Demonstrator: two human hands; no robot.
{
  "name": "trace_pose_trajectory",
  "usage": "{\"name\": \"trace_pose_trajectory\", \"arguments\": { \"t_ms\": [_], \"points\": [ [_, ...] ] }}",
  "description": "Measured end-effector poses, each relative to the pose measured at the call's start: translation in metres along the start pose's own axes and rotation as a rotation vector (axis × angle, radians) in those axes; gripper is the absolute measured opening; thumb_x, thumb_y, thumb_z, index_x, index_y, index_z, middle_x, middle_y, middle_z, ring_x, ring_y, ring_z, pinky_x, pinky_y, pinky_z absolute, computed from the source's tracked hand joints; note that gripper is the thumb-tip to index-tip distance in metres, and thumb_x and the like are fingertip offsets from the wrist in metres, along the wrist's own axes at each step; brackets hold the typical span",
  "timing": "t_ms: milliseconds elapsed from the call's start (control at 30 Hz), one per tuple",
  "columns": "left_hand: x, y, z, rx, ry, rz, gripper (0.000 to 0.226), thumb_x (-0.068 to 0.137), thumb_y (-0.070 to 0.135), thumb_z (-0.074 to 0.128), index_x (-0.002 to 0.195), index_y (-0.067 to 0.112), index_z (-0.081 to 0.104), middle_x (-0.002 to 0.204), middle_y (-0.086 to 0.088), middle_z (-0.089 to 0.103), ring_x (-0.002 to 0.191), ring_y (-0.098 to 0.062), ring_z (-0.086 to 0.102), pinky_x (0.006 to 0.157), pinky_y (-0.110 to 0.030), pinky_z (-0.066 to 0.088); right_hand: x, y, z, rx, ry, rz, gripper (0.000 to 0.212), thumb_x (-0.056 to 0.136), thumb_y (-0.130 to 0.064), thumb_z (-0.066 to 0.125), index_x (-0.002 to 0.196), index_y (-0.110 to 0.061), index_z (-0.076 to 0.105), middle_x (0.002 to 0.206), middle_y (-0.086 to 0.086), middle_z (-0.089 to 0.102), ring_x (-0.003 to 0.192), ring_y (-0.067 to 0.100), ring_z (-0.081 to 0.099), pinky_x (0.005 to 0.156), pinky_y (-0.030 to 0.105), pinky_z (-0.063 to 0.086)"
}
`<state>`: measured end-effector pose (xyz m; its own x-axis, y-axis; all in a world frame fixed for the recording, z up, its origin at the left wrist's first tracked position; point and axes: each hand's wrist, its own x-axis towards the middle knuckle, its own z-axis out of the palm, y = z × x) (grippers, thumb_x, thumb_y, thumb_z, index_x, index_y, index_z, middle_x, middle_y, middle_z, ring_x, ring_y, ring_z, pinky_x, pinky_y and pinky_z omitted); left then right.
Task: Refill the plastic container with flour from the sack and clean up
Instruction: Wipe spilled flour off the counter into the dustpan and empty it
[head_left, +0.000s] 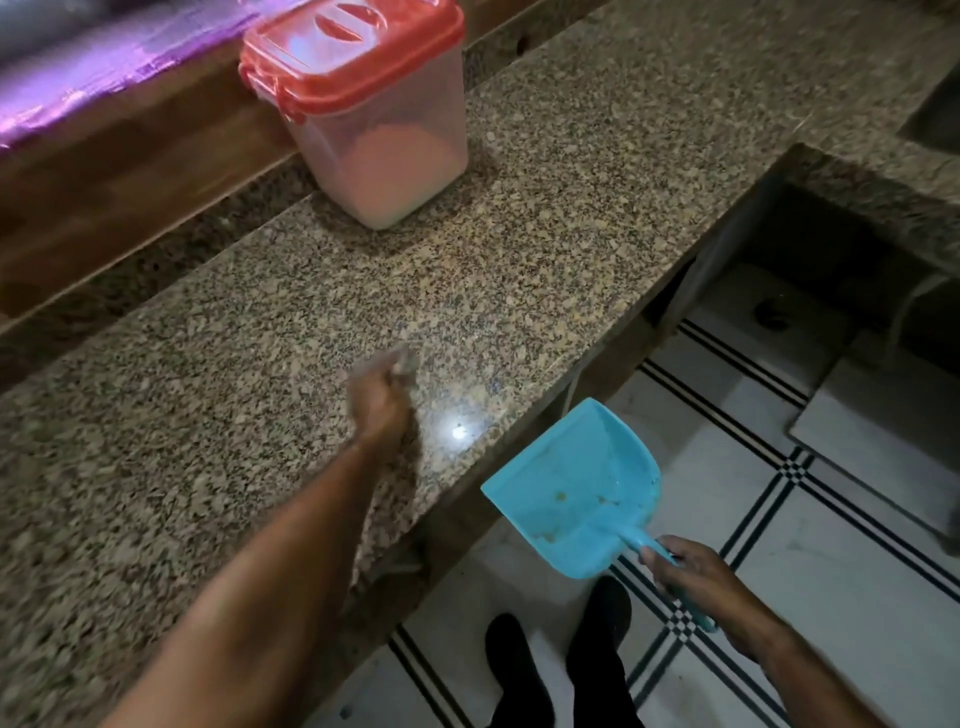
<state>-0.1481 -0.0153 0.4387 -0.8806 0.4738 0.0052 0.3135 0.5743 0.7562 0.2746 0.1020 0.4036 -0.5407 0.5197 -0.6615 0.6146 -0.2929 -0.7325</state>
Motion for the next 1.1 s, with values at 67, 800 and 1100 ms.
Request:
{"name": "trace_pose_trajectory", "arguments": {
  "t_ms": [67,800,1100],
  "points": [
    [-0.003,0.021,0.03,-0.035,-0.091,0.107,0.046,0.105,0.057,0.04,0.092,0.03,0.074,0.078,0.011,0.07,0.066,-0.009,0.064,0.053,-0.023,0.05,-0.001,0.004,0.003,0.02,-0.007,0.016,0.054,0.091,-0.052,0.072,0.095,0.002,0.067,0.067,0.0,0.054,0.06,0.01,0.05,0.057,0.021,0.04],
    [0.001,0.057,0.086,-0.041,-0.482,0.429,0.046,0.104,0.049,0.039,0.083,0.024,0.072,0.066,0.002,0.065,0.047,-0.013,0.052,0.041,-0.023,0.042,0.016,0.014,0.002,0.023,0.033,0.017,0.038,0.095,-0.05,0.068,0.093,-0.012,0.072,0.068,-0.002,0.061,0.067,0.012,0.056,0.069,0.029,0.042],
    [-0.039,0.012,-0.029,-0.164,-0.271,0.125,0.03,0.107,0.03,0.05,0.108,0.015,0.077,0.086,0.004,0.072,0.074,0.004,0.066,0.059,-0.008,0.05,0.007,-0.011,-0.003,-0.043,0.004,-0.001,0.021,0.101,-0.035,0.064,0.094,-0.018,0.074,0.067,-0.002,0.06,0.067,0.013,0.056,0.069,0.029,0.045]
  ]
}}
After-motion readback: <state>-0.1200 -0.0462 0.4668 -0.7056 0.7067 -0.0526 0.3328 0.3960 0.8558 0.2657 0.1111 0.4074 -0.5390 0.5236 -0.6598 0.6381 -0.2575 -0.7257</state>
